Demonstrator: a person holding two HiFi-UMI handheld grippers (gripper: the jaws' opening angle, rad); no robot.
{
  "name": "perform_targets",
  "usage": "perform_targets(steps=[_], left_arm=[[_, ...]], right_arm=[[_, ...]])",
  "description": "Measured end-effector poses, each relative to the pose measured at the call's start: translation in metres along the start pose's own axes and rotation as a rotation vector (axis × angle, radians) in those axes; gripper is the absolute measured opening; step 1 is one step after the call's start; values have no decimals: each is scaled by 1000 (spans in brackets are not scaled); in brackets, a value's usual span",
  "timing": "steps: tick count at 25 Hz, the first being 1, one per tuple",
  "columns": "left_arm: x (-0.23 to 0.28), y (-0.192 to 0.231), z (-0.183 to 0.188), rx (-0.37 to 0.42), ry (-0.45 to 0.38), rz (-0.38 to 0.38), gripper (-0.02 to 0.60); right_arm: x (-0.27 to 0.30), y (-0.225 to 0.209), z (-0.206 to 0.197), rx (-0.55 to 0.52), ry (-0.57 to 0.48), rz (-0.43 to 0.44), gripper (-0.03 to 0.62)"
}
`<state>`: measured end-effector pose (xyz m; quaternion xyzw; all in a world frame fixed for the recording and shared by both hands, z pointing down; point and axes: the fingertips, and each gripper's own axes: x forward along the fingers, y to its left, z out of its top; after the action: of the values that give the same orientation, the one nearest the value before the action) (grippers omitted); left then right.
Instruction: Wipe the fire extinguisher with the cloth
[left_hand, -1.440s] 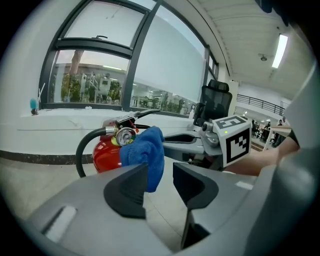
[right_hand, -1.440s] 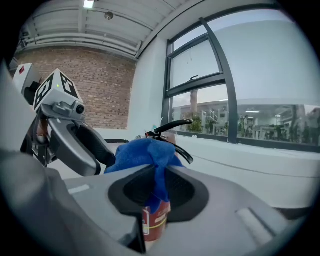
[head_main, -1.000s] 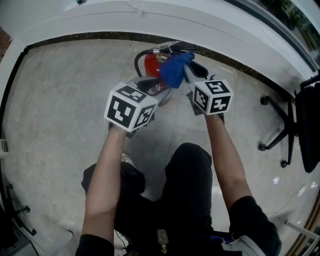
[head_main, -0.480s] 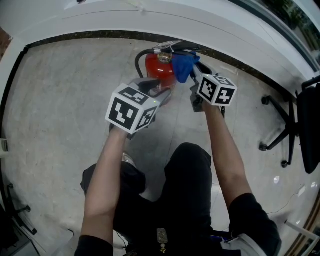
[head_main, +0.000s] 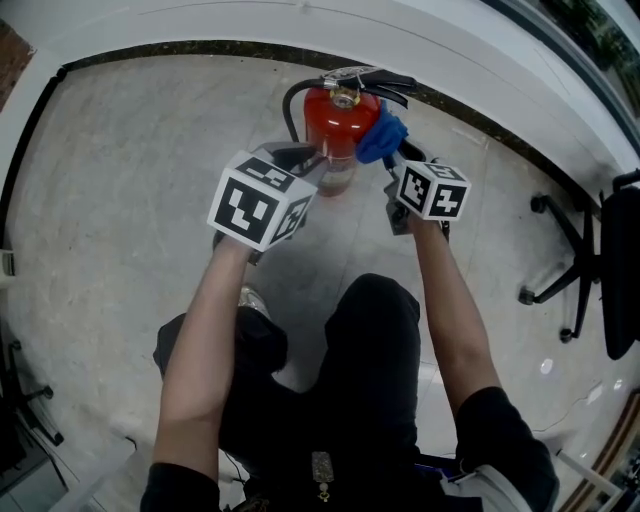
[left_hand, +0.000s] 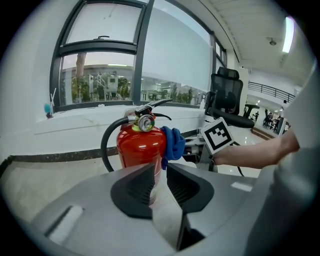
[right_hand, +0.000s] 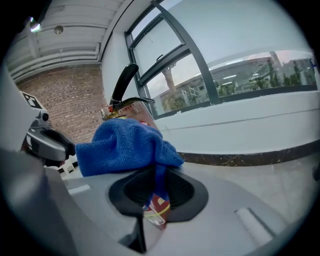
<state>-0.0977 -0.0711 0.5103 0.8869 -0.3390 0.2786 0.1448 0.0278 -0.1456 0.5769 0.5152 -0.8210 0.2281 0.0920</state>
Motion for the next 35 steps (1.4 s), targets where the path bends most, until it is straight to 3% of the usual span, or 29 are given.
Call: perform_targets(steps=[5,9,16,20,26,35], left_arm=[[-2,4,0,-13,8,24,84],[-6,9,-3,-28,16,37,84],[-20,36,-12,-76,30,83,84],[-28,53,-12,-93,20,119,84],[-31,77,-14,-110,9,141,84],[-21,119,-19,-137,-17,141,82]], right_arm=[[-10,26,-23,-8,47,48,55],[-12,53,-37,44,69,105,55],[0,97,-44,233,70,221,57],[17,122,-42,501,10,269,57],[44,139,-34,672,-72,260,57],[82,144,-26,802,-123,190,57]])
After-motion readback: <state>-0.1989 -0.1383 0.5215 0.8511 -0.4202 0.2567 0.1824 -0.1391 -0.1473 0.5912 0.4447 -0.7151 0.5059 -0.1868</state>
